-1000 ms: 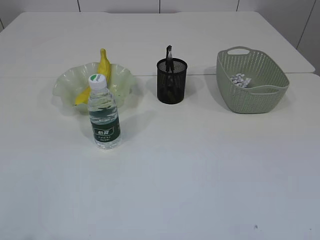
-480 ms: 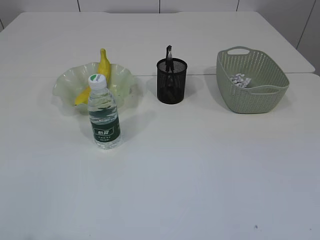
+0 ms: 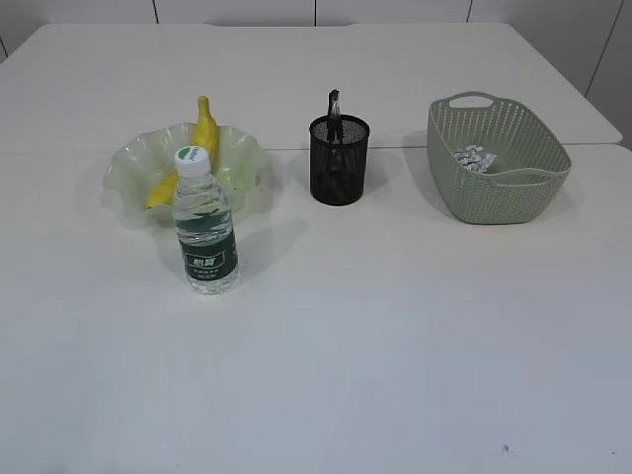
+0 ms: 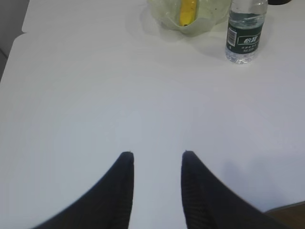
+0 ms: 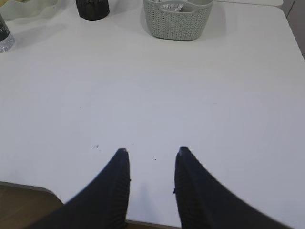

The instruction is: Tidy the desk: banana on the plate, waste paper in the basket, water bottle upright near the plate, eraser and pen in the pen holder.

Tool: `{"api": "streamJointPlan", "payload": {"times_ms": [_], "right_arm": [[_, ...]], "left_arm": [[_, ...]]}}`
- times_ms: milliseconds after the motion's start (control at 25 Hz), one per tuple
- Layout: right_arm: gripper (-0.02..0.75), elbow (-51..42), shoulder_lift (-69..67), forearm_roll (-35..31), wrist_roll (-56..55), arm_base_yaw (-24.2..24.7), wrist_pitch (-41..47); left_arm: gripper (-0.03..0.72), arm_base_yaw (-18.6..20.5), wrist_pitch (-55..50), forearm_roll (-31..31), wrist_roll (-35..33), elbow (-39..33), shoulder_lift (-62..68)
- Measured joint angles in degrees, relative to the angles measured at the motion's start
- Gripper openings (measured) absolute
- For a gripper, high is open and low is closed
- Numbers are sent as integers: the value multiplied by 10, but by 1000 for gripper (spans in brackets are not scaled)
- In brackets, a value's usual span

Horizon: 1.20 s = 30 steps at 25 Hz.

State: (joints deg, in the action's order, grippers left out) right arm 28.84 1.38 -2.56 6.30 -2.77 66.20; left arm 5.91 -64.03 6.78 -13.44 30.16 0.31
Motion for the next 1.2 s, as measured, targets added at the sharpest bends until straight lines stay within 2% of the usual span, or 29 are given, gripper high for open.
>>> {"api": "streamJointPlan", "payload": {"times_ms": [720, 1000, 1200], "right_arm": [[242, 0, 0, 0, 0, 0, 0], [242, 0, 0, 0, 0, 0, 0], [242, 0, 0, 0, 0, 0, 0]], "left_arm": [[250, 0, 0, 0, 0, 0, 0], [433, 0, 0, 0, 0, 0, 0], [469, 0, 0, 0, 0, 0, 0]]}}
